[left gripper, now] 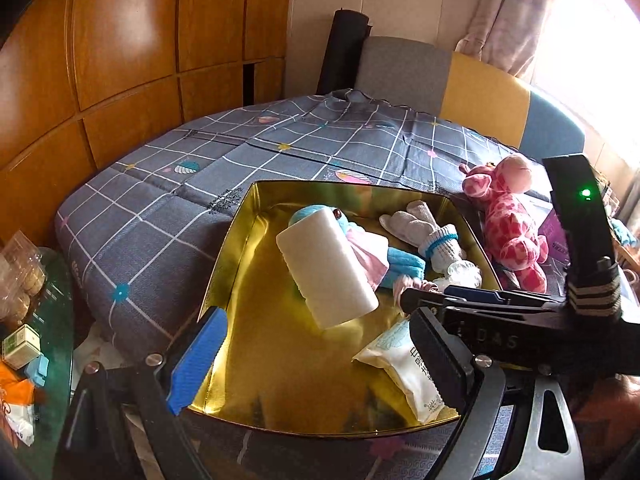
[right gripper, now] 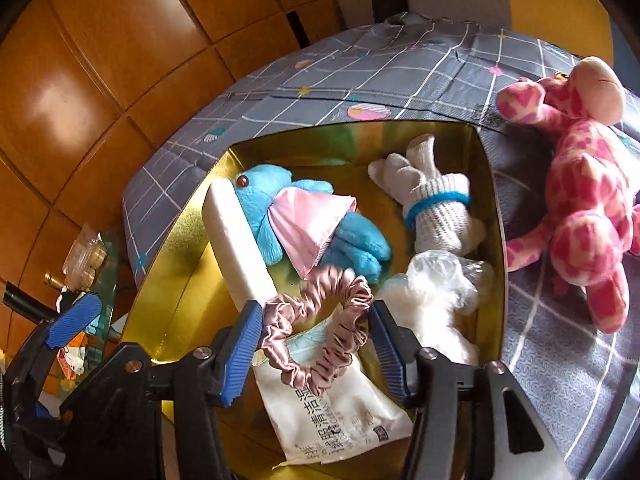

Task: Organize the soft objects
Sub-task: 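Carry the scrunchie into the gold tray and open the right tool, then move both tools back toward the pink towel and red sock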

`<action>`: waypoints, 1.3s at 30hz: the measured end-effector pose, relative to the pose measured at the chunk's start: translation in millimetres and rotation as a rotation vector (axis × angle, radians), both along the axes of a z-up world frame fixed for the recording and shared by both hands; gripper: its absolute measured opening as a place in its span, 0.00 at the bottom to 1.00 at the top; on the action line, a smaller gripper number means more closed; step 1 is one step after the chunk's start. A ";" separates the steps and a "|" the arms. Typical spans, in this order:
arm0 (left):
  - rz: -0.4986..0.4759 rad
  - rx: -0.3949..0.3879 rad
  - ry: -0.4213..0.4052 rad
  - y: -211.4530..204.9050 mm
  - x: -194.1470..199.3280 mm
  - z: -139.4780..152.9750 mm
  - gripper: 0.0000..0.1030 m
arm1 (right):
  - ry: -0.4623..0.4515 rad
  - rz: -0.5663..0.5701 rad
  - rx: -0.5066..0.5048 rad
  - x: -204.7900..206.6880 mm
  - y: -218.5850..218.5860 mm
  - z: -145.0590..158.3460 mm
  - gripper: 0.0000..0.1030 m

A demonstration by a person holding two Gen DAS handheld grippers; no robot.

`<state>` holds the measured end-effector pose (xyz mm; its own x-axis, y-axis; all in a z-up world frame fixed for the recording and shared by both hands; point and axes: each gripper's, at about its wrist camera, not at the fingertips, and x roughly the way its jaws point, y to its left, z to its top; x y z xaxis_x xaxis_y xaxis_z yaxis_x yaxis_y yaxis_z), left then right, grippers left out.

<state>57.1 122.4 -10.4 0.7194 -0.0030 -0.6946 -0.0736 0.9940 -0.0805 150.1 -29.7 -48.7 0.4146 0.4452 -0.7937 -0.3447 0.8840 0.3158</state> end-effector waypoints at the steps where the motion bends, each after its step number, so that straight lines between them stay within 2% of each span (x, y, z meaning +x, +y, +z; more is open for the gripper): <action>1: -0.002 -0.001 -0.002 -0.3 -0.4 1.1 0.90 | -0.008 -0.007 0.001 -2.4 -1.9 2.0 0.54; 12: -0.021 -0.002 -0.019 -6.2 -4.9 8.0 0.90 | -0.102 -0.104 -0.041 -29.9 -32.2 24.6 0.54; 22: -0.053 0.016 -0.046 -17.5 -10.1 16.7 0.90 | -0.226 -0.185 -0.154 -62.4 -62.4 44.4 0.54; 39: -0.166 0.082 -0.068 -59.3 -13.4 30.5 0.90 | -0.271 -0.327 -0.205 -88.4 -145.0 63.4 0.54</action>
<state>43.7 63.2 20.1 0.7592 -0.0707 -0.6470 0.0942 0.9955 0.0018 61.7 -174.7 14.8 0.7115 0.1025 -0.6952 -0.0842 0.9946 0.0605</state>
